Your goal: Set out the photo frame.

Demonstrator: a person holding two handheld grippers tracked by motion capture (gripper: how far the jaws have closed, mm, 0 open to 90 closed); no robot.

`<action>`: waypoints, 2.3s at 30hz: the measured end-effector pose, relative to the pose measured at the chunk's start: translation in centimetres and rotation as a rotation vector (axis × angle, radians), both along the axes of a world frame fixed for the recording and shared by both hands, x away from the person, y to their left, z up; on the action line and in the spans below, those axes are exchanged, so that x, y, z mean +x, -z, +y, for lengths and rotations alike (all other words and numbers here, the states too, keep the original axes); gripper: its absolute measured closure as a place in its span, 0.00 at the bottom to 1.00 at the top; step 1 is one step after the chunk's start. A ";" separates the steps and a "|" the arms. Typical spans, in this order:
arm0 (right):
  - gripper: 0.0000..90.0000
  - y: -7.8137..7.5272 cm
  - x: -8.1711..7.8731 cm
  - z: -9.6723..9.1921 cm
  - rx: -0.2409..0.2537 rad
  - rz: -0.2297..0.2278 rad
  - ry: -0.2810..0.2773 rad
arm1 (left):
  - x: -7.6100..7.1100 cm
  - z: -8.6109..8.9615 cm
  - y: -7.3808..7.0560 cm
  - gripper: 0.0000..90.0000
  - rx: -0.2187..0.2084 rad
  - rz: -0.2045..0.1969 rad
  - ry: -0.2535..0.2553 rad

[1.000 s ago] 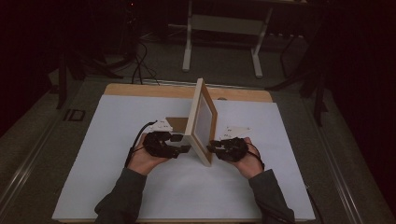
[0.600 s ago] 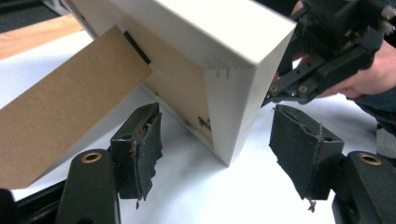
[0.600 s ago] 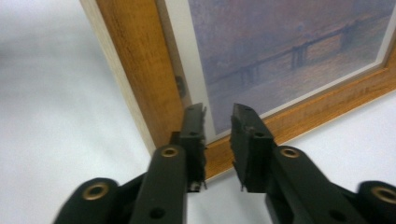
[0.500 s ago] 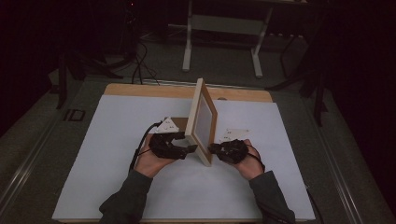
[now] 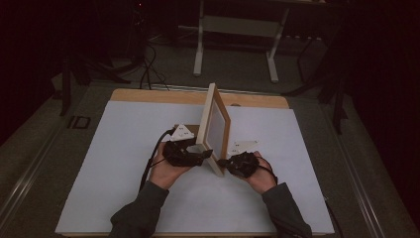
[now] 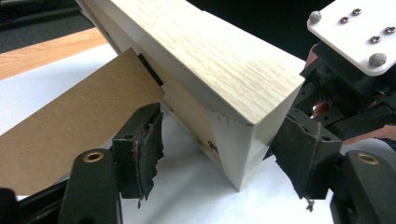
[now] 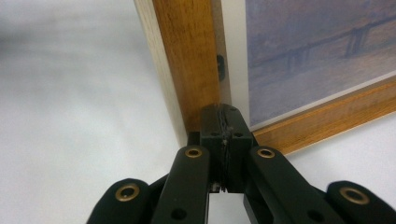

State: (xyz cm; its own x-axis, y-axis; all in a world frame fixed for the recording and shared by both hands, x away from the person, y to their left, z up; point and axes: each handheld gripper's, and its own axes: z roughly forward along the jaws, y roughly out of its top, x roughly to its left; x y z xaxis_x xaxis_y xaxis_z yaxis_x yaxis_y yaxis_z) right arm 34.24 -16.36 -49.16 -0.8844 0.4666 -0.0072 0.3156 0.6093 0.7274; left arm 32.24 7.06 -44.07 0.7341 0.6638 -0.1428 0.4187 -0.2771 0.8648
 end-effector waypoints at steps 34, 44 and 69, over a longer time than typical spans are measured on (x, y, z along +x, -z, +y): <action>1.00 0.8 -1.3 3.1 0.024 -0.024 -0.052 | 0.4 1.0 0.4 0.62 -0.008 0.008 -0.118; 0.99 0.9 -1.4 3.7 0.027 -0.026 -0.064 | 0.2 1.4 0.3 0.70 0.008 -0.035 -0.162; 0.92 -0.1 -0.3 1.9 0.045 -0.042 0.013 | 1.0 3.3 0.4 0.78 0.009 -0.034 -0.150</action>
State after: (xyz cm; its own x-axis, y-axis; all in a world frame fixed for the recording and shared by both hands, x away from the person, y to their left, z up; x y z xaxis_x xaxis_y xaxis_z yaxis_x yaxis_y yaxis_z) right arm 33.93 -14.46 -49.07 -0.8778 0.4784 -0.0232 0.2914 0.5720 0.7667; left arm 33.21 10.33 -44.47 0.6306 0.7678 -0.1135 0.4269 -0.2211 0.8769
